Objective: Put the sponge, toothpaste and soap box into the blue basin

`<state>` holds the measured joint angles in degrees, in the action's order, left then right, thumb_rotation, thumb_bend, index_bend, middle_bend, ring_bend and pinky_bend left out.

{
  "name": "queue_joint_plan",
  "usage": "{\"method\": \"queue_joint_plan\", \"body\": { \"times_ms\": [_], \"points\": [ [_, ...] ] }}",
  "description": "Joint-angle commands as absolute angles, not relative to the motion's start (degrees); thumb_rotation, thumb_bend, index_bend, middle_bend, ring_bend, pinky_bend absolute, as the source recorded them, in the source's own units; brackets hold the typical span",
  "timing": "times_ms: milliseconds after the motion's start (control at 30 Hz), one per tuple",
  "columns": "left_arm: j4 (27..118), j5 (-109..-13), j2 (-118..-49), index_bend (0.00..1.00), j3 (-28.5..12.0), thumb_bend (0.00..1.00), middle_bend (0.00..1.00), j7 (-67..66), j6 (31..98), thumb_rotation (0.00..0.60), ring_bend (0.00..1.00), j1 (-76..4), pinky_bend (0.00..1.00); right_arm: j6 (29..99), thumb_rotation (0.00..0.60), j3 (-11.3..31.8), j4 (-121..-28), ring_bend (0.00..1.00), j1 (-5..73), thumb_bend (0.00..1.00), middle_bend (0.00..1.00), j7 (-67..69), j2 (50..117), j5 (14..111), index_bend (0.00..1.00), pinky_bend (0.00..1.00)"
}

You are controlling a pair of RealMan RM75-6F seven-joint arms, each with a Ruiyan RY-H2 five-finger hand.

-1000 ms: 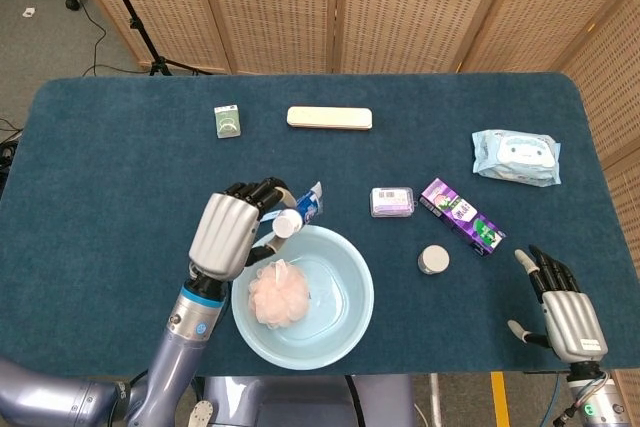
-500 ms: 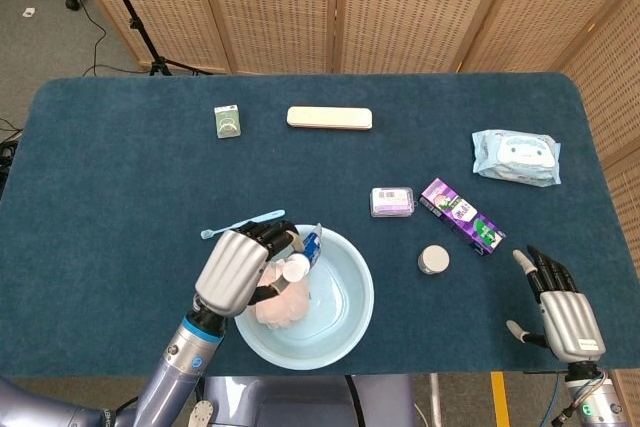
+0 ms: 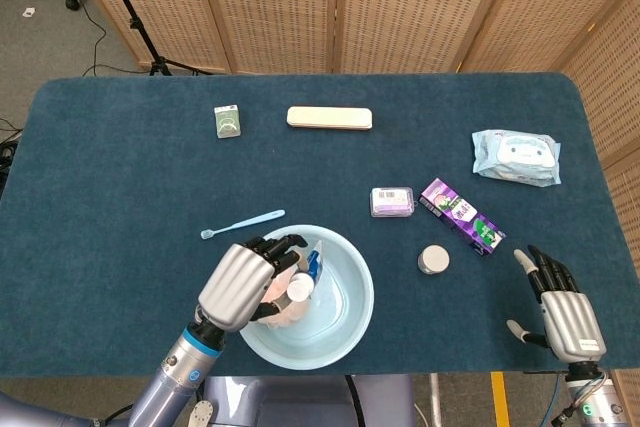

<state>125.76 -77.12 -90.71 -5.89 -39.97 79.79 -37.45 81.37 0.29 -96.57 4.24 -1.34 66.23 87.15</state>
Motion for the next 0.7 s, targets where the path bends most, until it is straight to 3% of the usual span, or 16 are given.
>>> {"method": "queue_joint_plan", "body": {
  "times_ms": [33, 133, 200, 300, 467, 700],
  "points": [
    [127.31, -73.9, -88.38, 0.46, -5.59, 0.27, 0.14, -40.24, 76.93, 0.6, 0.27, -37.73, 0.46, 81.38, 0.6, 0.31, -96.51, 0.0, 4.24, 0.21, 0.0, -1.43, 66.34, 87.16, 0.0, 0.07],
    [128.6, -71.21, -86.52, 0.27, -5.58, 0.23, 0.01, -40.42, 74.77, 0.6, 0.12, -38.19, 0.35, 81.4, 0.6, 0.32, -96.47, 0.0, 4.24, 0.21, 0.0, -1.48, 66.43, 87.17, 0.0, 0.07],
    [128.94, -70.23, -85.36, 0.17, -5.41, 0.2, 0.0, -40.6, 73.39, 0.6, 0.03, -38.58, 0.26, 81.45, 0.6, 0.35, -96.46, 0.0, 4.24, 0.21, 0.0, -1.53, 66.45, 87.17, 0.0, 0.07],
    [129.24, -69.51, -84.35, 0.06, -5.13, 0.17, 0.0, -40.69, 72.31, 0.6, 0.0, -38.84, 0.13, 81.45, 0.6, 0.37, -96.45, 0.0, 4.23, 0.21, 0.0, -1.52, 66.46, 87.13, 0.0, 0.07],
    [129.07, -69.24, -82.51, 0.0, -5.17, 0.16, 0.0, -40.97, 71.91, 0.6, 0.0, -38.85, 0.03, 81.45, 0.6, 0.38, -96.46, 0.0, 4.22, 0.21, 0.0, -1.46, 66.41, 87.12, 0.0, 0.07],
    [128.77, -68.79, -79.21, 0.0, -6.62, 0.16, 0.0, -37.41, 73.16, 0.6, 0.0, -37.56, 0.01, 81.29, 0.6, 0.43, -96.48, 0.0, 4.27, 0.21, 0.0, -1.56, 66.39, 86.95, 0.0, 0.07]
  ]
}}
